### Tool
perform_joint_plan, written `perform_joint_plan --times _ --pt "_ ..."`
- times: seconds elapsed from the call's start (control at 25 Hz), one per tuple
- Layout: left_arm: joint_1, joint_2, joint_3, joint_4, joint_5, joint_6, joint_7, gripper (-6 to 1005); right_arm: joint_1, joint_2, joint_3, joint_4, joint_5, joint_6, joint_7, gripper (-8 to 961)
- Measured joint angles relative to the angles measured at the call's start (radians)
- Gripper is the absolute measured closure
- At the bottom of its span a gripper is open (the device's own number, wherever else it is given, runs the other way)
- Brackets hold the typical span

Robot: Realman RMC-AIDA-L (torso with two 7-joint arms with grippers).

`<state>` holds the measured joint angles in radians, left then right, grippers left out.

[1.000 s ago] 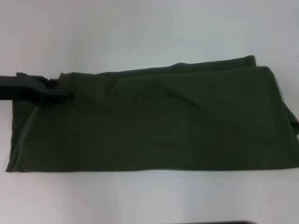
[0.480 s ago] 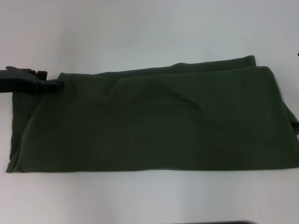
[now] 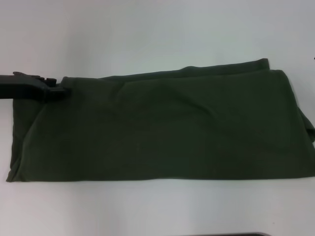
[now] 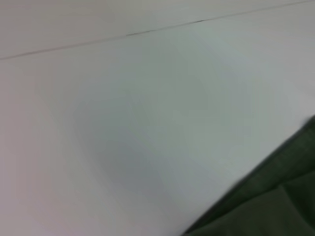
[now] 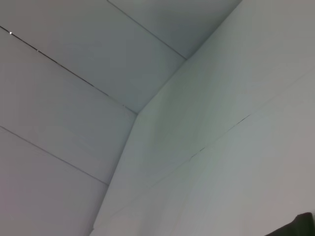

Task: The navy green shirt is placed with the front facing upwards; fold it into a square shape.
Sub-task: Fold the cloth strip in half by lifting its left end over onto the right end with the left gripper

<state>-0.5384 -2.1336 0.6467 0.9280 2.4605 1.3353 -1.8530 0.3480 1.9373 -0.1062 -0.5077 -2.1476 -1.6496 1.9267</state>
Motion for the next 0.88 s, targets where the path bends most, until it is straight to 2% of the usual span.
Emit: perform_joint_plan --times 0.24,0.44,0.88 --pt "-0.005 0.008 0.005 -0.032 0.002 -0.056 -0.043 580 -0.003 0.000 0.000 0.001 0.000 0.002 -0.001 146" --pt "-0.008 0.012 0.007 -0.045 0.002 -0.055 -0.048 758 -0.005 0.000 0.000 0.001 0.000 0.002 0.000 146" --pt "-0.010 0.020 -0.002 -0.037 -0.003 0.016 -0.051 950 -0.006 0.002 0.000 0.002 -0.003 0.002 -0.001 147"
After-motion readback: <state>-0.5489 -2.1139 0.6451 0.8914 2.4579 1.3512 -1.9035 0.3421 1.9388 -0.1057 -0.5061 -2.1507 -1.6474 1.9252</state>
